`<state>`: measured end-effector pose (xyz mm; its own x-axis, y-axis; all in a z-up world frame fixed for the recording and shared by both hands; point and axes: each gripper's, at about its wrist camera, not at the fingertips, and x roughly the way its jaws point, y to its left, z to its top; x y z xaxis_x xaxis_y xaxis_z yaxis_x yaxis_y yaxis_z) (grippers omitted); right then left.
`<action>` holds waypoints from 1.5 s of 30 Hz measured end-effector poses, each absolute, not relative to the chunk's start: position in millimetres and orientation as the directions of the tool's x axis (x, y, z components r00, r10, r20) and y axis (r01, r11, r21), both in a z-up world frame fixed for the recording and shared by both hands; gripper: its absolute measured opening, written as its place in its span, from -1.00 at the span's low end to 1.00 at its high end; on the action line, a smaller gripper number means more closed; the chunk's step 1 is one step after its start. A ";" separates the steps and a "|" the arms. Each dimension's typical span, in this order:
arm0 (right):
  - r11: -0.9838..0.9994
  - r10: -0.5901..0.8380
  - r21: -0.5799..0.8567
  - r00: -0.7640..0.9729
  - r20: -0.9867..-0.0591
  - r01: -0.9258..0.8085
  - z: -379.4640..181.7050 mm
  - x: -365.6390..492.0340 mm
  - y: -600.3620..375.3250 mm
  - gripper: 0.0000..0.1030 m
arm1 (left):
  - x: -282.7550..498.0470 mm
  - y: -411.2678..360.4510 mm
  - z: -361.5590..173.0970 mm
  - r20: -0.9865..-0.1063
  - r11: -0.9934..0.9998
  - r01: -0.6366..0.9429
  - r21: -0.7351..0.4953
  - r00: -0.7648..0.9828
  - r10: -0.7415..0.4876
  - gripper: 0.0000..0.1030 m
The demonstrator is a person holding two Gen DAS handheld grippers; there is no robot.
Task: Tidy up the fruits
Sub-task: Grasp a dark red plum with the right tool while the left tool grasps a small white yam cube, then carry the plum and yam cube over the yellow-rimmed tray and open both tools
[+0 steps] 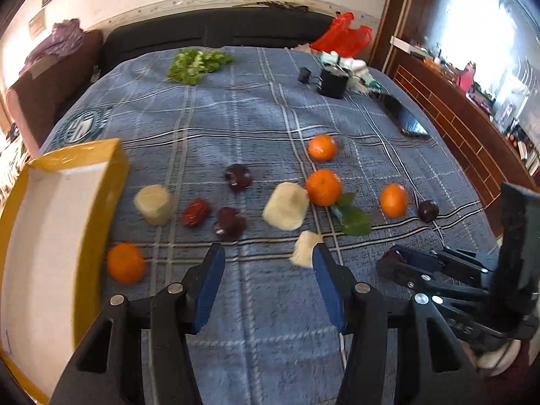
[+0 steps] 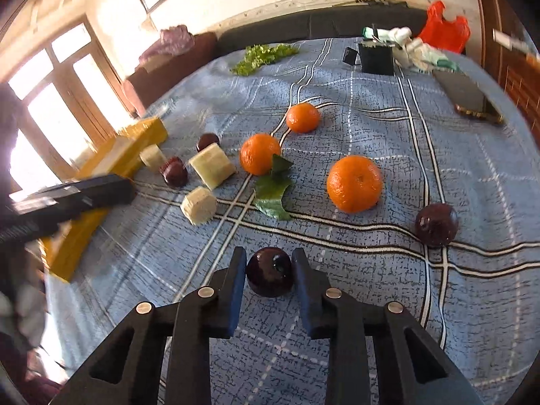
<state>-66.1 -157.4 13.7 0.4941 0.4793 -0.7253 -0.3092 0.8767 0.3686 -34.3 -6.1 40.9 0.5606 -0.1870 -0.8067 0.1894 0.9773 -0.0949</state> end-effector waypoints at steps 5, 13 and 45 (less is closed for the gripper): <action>0.871 0.489 0.381 0.478 -0.730 -0.309 13.6 -64.8 -157.6 -0.42 | -20.2 -27.5 18.4 -0.828 0.963 0.260 -0.075 0.521 -0.205 0.02; 0.902 0.426 0.310 0.512 -0.746 -0.300 13.9 -68.1 -153.4 -0.42 | -14.9 -44.1 3.2 -0.830 0.941 0.336 -0.045 0.511 -0.222 -0.70; 0.657 0.563 0.219 0.276 -0.779 -0.721 60.2 -112.7 210.3 -0.41 | -136.5 313.6 34.3 -0.792 0.940 -0.339 -0.052 0.587 0.168 -0.69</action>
<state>-112.7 210.3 60.2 0.2762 0.5629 -0.7790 -0.7211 0.6572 0.2193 -136.5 313.6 34.3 0.5874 0.1682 -0.7916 -0.3386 0.9395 -0.0516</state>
